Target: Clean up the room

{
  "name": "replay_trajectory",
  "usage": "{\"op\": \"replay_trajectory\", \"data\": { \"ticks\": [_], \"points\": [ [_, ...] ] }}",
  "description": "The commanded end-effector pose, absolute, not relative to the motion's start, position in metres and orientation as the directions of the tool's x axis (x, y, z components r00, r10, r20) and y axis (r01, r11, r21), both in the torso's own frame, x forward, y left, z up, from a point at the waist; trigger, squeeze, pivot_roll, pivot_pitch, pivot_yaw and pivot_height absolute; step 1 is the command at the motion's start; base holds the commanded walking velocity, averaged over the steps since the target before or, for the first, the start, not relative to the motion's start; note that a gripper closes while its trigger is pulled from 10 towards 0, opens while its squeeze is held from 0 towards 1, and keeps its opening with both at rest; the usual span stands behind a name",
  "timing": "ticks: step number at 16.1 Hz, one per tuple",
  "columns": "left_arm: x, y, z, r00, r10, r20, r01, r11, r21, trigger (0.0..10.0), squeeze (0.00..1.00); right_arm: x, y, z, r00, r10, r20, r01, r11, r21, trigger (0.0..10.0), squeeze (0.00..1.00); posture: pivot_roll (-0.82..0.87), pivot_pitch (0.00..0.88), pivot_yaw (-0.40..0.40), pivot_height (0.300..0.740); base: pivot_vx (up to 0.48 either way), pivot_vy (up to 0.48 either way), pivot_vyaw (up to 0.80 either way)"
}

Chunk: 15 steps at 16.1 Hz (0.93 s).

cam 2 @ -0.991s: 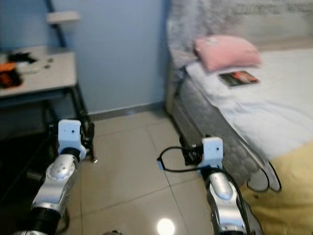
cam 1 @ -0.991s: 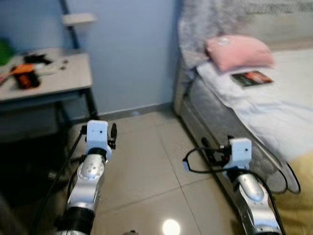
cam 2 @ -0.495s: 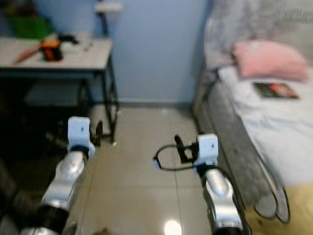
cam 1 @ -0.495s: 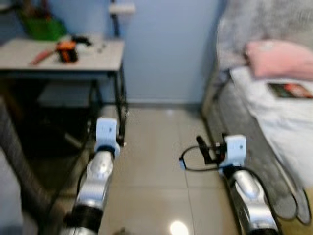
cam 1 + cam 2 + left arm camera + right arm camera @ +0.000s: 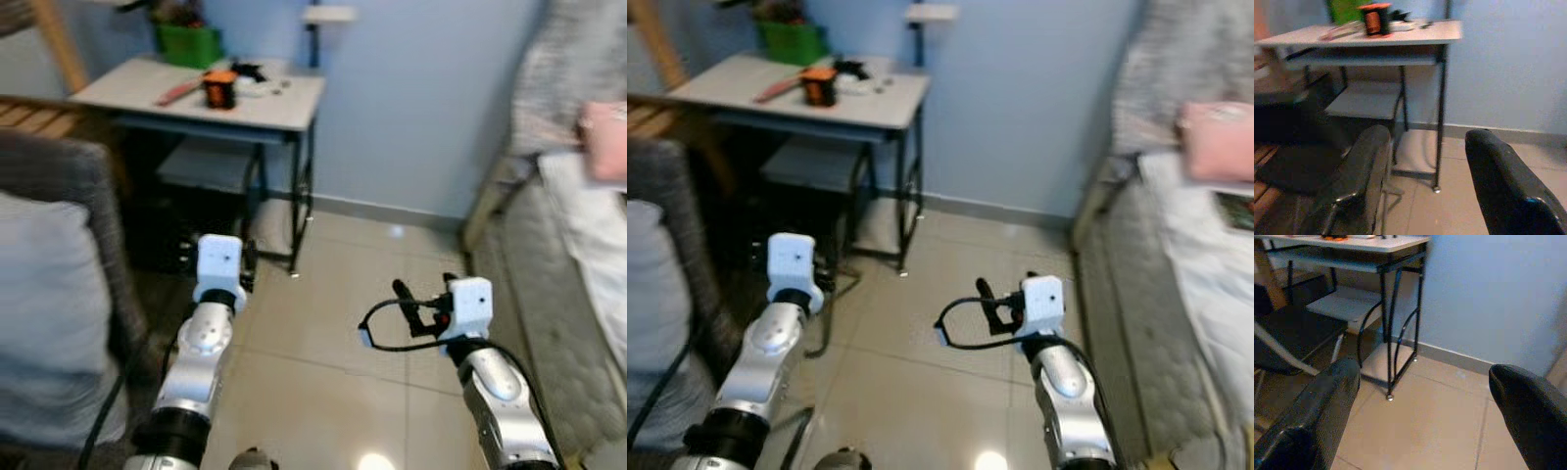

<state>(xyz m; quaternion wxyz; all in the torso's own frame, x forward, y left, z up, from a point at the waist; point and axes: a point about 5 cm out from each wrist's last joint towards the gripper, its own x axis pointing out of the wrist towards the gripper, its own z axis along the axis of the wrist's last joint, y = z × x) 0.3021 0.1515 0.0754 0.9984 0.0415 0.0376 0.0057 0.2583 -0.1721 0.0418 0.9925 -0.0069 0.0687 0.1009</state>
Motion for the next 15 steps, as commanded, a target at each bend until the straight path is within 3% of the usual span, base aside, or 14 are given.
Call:
{"op": "replay_trajectory", "data": {
  "ticks": [1,7,9,12,14,15],
  "points": [
    [0.304,0.154,0.079,0.997,0.039,-0.068,-0.034,0.997,0.071,10.0,0.00,0.258,-0.175,0.039,0.972,0.178,-0.153,-0.180,0.984,-0.001,10.0,0.00,0.04,0.000,0.007,0.740,0.472,0.000,0.00],
    [0.305,0.154,0.083,0.999,0.012,-0.039,-0.010,0.998,0.063,10.0,0.00,0.259,-0.181,0.041,0.980,0.145,-0.133,-0.148,0.989,-0.008,10.0,0.00,0.04,0.000,0.010,0.740,0.474,0.000,0.00],
    [0.282,0.159,0.077,0.999,-0.030,-0.037,0.033,0.995,0.094,10.0,0.00,0.243,-0.187,0.043,0.973,0.187,-0.134,-0.195,0.980,-0.048,10.0,0.00,0.04,0.000,-0.002,0.740,0.480,0.000,0.00],
    [0.270,0.148,0.069,0.994,-0.093,-0.062,0.100,0.988,0.116,10.0,0.00,0.232,-0.193,0.035,0.963,0.208,-0.174,-0.220,0.974,-0.054,10.0,0.00,0.05,0.000,-0.017,0.740,0.000,0.000,0.73],
    [0.264,0.165,0.086,0.997,-0.062,-0.046,0.064,0.997,0.032,10.0,0.00,0.222,-0.201,0.042,0.969,0.185,-0.162,-0.204,0.972,-0.112,10.0,0.00,0.06,0.000,-0.013,0.740,0.000,0.000,0.35],
    [0.249,0.155,0.085,0.979,-0.181,-0.091,0.188,0.980,0.072,10.0,0.00,0.208,-0.206,0.047,0.972,0.180,-0.151,-0.193,0.978,-0.081,10.0,0.00,0.07,0.000,-0.019,0.740,0.000,0.000,0.00]
  ]
}}
